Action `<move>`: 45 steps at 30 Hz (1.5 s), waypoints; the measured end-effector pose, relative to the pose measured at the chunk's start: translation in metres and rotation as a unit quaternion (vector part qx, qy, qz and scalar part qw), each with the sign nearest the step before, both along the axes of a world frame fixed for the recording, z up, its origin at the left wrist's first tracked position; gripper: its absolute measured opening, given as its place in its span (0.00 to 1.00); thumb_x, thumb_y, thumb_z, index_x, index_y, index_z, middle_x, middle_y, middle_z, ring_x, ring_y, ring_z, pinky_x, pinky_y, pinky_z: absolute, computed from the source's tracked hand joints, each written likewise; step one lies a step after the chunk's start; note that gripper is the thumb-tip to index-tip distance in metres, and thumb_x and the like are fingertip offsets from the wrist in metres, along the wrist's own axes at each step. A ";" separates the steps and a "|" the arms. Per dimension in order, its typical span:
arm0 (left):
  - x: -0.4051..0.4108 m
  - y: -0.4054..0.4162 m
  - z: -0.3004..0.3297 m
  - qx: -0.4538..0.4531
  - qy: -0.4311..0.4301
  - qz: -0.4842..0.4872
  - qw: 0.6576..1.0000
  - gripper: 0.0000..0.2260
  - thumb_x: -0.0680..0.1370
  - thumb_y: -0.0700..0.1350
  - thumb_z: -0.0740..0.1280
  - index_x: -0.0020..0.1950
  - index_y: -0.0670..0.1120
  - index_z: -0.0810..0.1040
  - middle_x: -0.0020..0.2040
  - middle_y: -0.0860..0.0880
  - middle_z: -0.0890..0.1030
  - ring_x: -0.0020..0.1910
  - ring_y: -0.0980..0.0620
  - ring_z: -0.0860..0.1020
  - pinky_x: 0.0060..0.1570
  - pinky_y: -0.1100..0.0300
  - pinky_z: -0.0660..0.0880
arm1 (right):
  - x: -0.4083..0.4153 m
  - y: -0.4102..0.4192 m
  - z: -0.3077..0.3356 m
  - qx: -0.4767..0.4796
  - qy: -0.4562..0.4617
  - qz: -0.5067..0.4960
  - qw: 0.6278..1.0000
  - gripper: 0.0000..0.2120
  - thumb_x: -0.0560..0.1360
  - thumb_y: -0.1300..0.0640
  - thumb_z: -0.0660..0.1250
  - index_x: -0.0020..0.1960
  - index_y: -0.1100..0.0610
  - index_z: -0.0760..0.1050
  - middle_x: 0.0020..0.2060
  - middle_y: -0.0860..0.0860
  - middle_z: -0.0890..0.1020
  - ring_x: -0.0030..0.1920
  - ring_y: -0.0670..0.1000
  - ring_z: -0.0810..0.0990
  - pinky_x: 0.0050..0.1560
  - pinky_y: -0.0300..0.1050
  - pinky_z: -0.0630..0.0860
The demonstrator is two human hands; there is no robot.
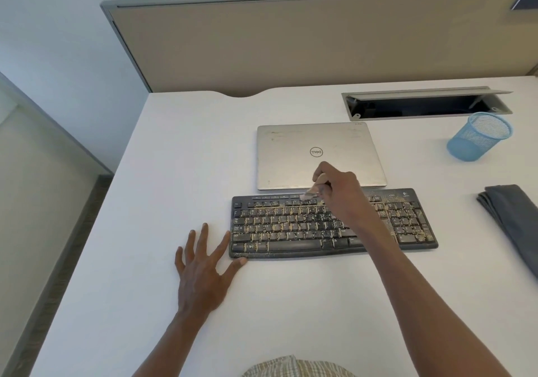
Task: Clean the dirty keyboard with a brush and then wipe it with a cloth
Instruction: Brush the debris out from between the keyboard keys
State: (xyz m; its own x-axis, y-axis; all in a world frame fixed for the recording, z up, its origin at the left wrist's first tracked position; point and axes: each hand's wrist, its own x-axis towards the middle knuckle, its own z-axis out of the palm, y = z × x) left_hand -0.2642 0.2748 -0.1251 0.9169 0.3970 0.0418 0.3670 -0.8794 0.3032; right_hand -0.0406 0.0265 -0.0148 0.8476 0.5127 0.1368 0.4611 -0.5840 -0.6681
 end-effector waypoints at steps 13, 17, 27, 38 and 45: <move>0.001 0.000 0.001 -0.003 0.003 0.001 1.000 0.35 0.75 0.77 0.47 0.76 0.62 0.70 0.83 0.46 0.57 0.82 0.42 0.52 0.76 0.38 0.51 | 0.005 -0.012 0.003 0.055 -0.002 -0.240 0.969 0.07 0.78 0.61 0.65 0.55 0.59 0.69 0.40 0.53 0.78 0.34 0.48 0.78 0.25 0.35 0.72; 0.000 0.000 0.002 -0.002 0.004 0.000 1.000 0.35 0.76 0.77 0.47 0.76 0.62 0.70 0.83 0.46 0.57 0.81 0.41 0.52 0.76 0.38 0.52 | 0.000 0.000 -0.009 0.024 0.008 -0.209 0.978 0.07 0.78 0.61 0.64 0.53 0.59 0.68 0.38 0.54 0.78 0.31 0.51 0.79 0.26 0.46 0.77; 0.000 -0.001 0.001 -0.002 -0.001 -0.002 1.000 0.34 0.76 0.76 0.48 0.75 0.61 0.70 0.82 0.45 0.58 0.81 0.41 0.53 0.76 0.37 0.53 | 0.004 0.003 -0.010 -0.032 -0.026 -0.183 0.982 0.07 0.77 0.62 0.64 0.52 0.60 0.67 0.35 0.55 0.76 0.30 0.53 0.76 0.25 0.38 0.66; 0.000 0.001 -0.002 0.007 0.002 -0.002 1.000 0.33 0.76 0.75 0.49 0.76 0.62 0.69 0.82 0.46 0.57 0.82 0.42 0.52 0.76 0.37 0.52 | 0.006 0.003 0.000 0.007 -0.020 -0.198 0.980 0.07 0.77 0.62 0.64 0.53 0.60 0.68 0.37 0.55 0.77 0.33 0.54 0.78 0.30 0.49 0.76; 0.000 0.001 -0.001 0.004 0.001 -0.002 1.000 0.33 0.76 0.75 0.49 0.76 0.61 0.70 0.82 0.45 0.58 0.81 0.41 0.52 0.76 0.37 0.53 | 0.010 -0.024 -0.012 -0.009 0.003 -0.266 0.964 0.07 0.77 0.64 0.64 0.54 0.61 0.68 0.39 0.57 0.78 0.34 0.54 0.79 0.26 0.43 0.72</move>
